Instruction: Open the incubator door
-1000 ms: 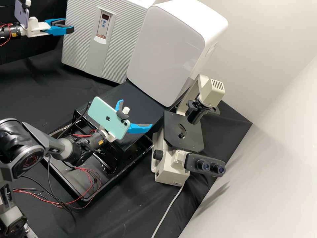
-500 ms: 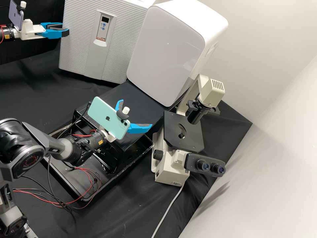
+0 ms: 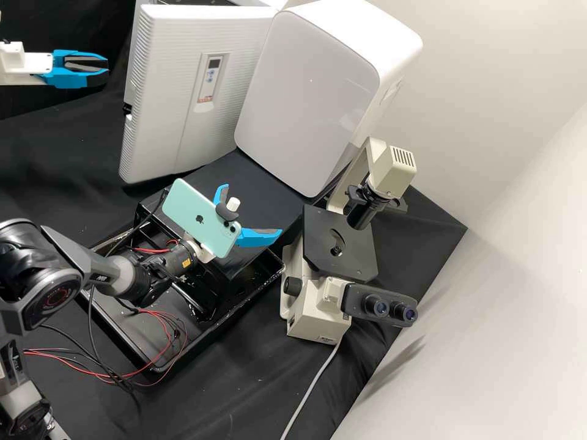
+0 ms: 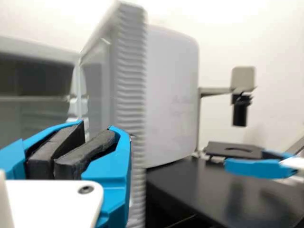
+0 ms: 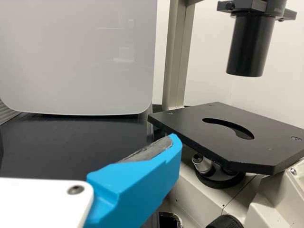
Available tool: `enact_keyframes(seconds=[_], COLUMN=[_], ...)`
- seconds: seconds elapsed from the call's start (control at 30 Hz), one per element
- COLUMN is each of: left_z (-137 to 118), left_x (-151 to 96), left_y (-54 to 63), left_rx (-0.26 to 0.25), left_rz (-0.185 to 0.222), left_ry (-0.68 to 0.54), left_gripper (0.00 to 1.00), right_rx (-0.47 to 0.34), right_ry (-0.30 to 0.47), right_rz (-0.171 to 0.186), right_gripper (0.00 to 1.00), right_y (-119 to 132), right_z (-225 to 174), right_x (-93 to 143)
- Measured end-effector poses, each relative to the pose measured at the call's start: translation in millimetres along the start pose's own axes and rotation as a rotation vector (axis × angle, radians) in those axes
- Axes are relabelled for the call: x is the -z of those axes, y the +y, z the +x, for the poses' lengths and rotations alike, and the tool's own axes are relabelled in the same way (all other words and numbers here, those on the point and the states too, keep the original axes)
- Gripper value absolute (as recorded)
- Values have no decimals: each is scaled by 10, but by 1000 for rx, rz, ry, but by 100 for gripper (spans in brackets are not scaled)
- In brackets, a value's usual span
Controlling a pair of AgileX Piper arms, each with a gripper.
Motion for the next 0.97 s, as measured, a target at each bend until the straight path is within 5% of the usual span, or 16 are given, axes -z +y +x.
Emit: enact_keyframes(seconds=[0.2, 0.23, 0.33, 0.43, 0.63, 0.7, 0.77, 0.97], left_z=[-60, -67, -74, -74, -120, -138, -155, -171], left_x=[-51, -42, 47, 203, 315, 341, 372, 446], left_y=[-28, -27, -23, 6, -49, -94, -155, -289], left_rx=[-3, -10, -69, -139, -153, -142, -137, -105], left_rz=[-39, -45, -25, 59, 254, 287, 305, 275], left_ry=[7, 16, 91, 298, 621, 674, 692, 719], left_gripper=[0, 100, 100, 100, 100, 100, 100, 100], right_rx=[0, 0, 0, 0, -1, -1, -1, -1], right_ry=[0, 0, 0, 0, -1, -1, -1, -1], right_rz=[0, 0, 0, 0, 1, 1, 1, 1], right_gripper=[100, 100, 100, 100, 100, 100, 100, 100], right_y=[0, 0, 0, 0, 1, 1, 1, 1], right_z=[0, 0, 0, 0, 0, 0, 0, 0], right_x=[0, 0, 0, 0, -1, -1, -1, -1])
